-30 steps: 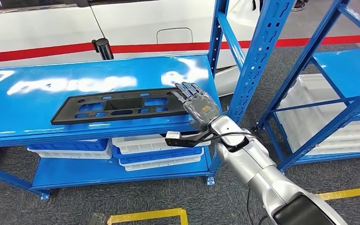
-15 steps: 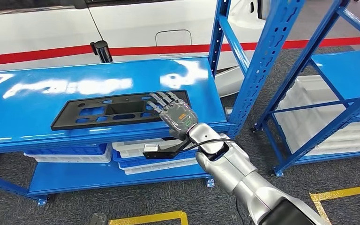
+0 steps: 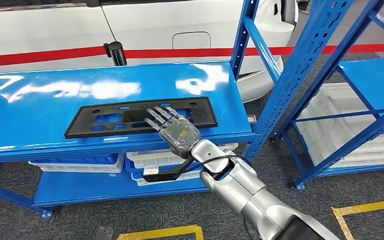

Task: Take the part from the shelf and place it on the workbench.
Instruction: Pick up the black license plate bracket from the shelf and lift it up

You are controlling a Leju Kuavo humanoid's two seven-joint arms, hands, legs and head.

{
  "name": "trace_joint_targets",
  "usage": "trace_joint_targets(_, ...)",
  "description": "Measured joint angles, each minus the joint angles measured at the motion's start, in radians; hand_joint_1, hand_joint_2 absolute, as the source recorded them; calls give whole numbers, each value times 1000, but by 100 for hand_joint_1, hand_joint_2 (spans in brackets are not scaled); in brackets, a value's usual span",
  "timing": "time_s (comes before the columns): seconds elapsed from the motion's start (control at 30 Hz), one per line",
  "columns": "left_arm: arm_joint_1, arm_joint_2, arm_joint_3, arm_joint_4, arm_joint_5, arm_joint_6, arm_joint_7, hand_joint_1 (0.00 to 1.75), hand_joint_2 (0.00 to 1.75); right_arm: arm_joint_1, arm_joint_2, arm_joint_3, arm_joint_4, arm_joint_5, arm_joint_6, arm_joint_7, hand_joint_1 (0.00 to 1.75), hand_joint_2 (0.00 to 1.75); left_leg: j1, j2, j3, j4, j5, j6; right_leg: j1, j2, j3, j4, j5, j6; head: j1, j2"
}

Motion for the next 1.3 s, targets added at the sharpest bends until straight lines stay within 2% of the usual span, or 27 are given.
trace_joint_targets(0.13, 0, -1, 0, 0, 0, 0, 0, 0, 0, 0, 7, 4, 0, 7, 7, 14, 0, 175, 0, 0, 0, 0, 0, 0, 0, 0, 0, 0, 0, 7, 0, 0)
trace_joint_targets(0.4, 0, -7, 0, 0, -3, 4, 0, 0, 0, -20, 34, 14, 19, 42, 16, 76, 0, 175, 3, 0, 0, 0, 0, 0, 2, 0, -2, 1, -1, 7, 0, 0)
trace_joint_targets(1.3, -1, -10, 0, 0, -4, 3, 1, 0, 0, -66, 61, 23, 70, 58, 19, 101, 0, 175, 4, 1, 0, 0, 0, 0, 3, 0, -2, 2, -1, 7, 0, 0)
